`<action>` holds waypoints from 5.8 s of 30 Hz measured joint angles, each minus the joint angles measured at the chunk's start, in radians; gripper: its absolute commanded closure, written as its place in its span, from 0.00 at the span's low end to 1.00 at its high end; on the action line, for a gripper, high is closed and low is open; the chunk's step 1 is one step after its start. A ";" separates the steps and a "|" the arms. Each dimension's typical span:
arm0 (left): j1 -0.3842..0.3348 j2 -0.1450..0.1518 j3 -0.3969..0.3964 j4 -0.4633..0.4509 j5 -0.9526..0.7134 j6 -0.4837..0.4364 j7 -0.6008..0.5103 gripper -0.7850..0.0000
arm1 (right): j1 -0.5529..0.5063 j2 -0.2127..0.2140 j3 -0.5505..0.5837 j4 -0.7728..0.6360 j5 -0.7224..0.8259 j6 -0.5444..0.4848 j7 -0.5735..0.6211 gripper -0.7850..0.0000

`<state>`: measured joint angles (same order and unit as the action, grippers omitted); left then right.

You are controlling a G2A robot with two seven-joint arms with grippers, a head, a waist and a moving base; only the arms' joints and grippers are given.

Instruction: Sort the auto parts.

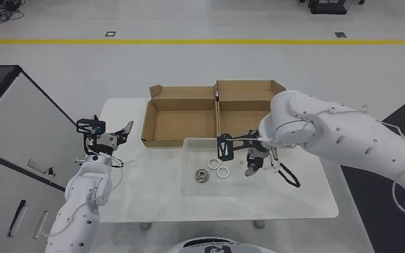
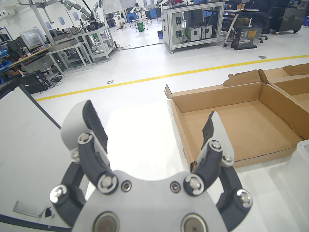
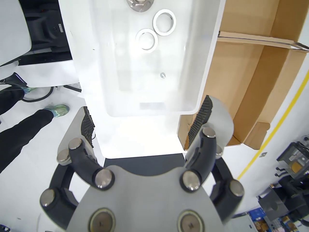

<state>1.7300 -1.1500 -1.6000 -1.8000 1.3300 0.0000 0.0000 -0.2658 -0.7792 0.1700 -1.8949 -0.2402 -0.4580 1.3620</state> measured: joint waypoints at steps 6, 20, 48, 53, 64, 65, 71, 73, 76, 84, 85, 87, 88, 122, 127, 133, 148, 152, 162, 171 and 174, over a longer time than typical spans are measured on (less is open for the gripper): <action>0.000 0.000 0.000 0.000 0.000 0.000 0.000 0.00 | -0.051 -0.044 0.000 0.035 -0.023 0.022 0.022 0.00; 0.000 0.000 0.000 0.000 0.000 0.000 0.000 0.00 | -0.120 -0.120 0.000 0.166 -0.098 0.027 0.027 0.42; 0.000 0.000 0.000 0.000 0.000 0.000 0.000 0.00 | -0.213 -0.207 0.004 0.405 -0.248 -0.021 -0.056 0.54; 0.000 0.000 0.000 0.000 0.000 0.000 0.000 0.00 | -0.223 -0.221 0.006 0.433 -0.260 -0.027 -0.065 0.55; 0.000 0.000 0.000 0.000 0.000 0.000 0.000 0.00 | -0.251 -0.245 0.010 0.482 -0.280 -0.033 -0.073 0.56; 0.000 0.000 0.000 0.000 0.000 0.000 0.000 0.00 | -0.253 -0.246 0.012 0.485 -0.283 -0.032 -0.073 0.56; 0.000 0.000 0.000 0.000 0.000 0.000 0.000 0.00 | -0.265 -0.250 0.021 0.495 -0.295 -0.031 -0.073 0.56; 0.000 0.000 0.000 0.000 0.000 0.000 0.000 0.00 | -0.268 -0.251 0.024 0.497 -0.302 -0.031 -0.073 0.56; 0.000 0.000 0.000 0.000 0.000 0.000 0.000 0.00 | -0.272 -0.252 0.029 0.498 -0.317 -0.028 -0.077 0.56; 0.000 0.000 0.000 0.000 0.000 0.000 0.000 0.00 | -0.286 -0.252 0.047 0.499 -0.335 -0.021 -0.077 0.58; 0.000 0.000 0.000 0.000 0.000 0.000 0.000 0.00 | -0.288 -0.252 0.049 0.498 -0.336 -0.020 -0.078 0.58; 0.000 0.000 0.000 0.000 0.000 0.000 0.000 0.00 | -0.292 -0.252 0.054 0.498 -0.340 -0.021 -0.080 0.57; 0.000 0.000 0.000 0.000 0.000 0.000 0.000 0.00 | -0.294 -0.252 0.055 0.499 -0.342 -0.022 -0.081 0.58; 0.000 0.000 0.000 0.000 0.000 0.000 0.000 0.00 | -0.343 -0.267 0.108 0.514 -0.383 -0.039 -0.073 0.64; 0.000 0.000 0.000 0.000 0.000 0.000 0.000 0.00 | -0.349 -0.268 0.116 0.518 -0.395 -0.037 -0.075 0.66; 0.000 0.000 0.000 0.000 0.000 0.000 0.000 0.00 | -0.357 -0.270 0.125 0.520 -0.407 -0.038 -0.078 0.67; 0.000 0.000 0.000 0.000 0.000 0.000 0.000 0.00 | -0.373 -0.275 0.144 0.524 -0.420 -0.035 -0.065 1.00; 0.000 0.000 0.000 0.000 0.000 0.000 0.000 0.00 | -0.375 -0.276 0.151 0.521 -0.426 -0.034 -0.064 1.00; 0.000 0.000 0.000 0.000 0.000 0.000 0.000 0.00 | -0.350 -0.256 0.198 0.412 -0.390 -0.024 -0.023 1.00; 0.000 0.000 0.000 0.000 0.000 0.000 0.000 0.00 | -0.304 -0.187 0.224 0.220 -0.279 0.020 0.020 1.00; 0.000 0.000 0.000 0.000 0.000 0.000 0.000 0.00 | -0.297 -0.157 0.248 0.141 -0.220 0.038 0.038 1.00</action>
<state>1.7300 -1.1500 -1.6000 -1.8000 1.3300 0.0000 0.0000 -0.5628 -0.9360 0.4182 -1.7540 -0.4599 -0.4205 1.3997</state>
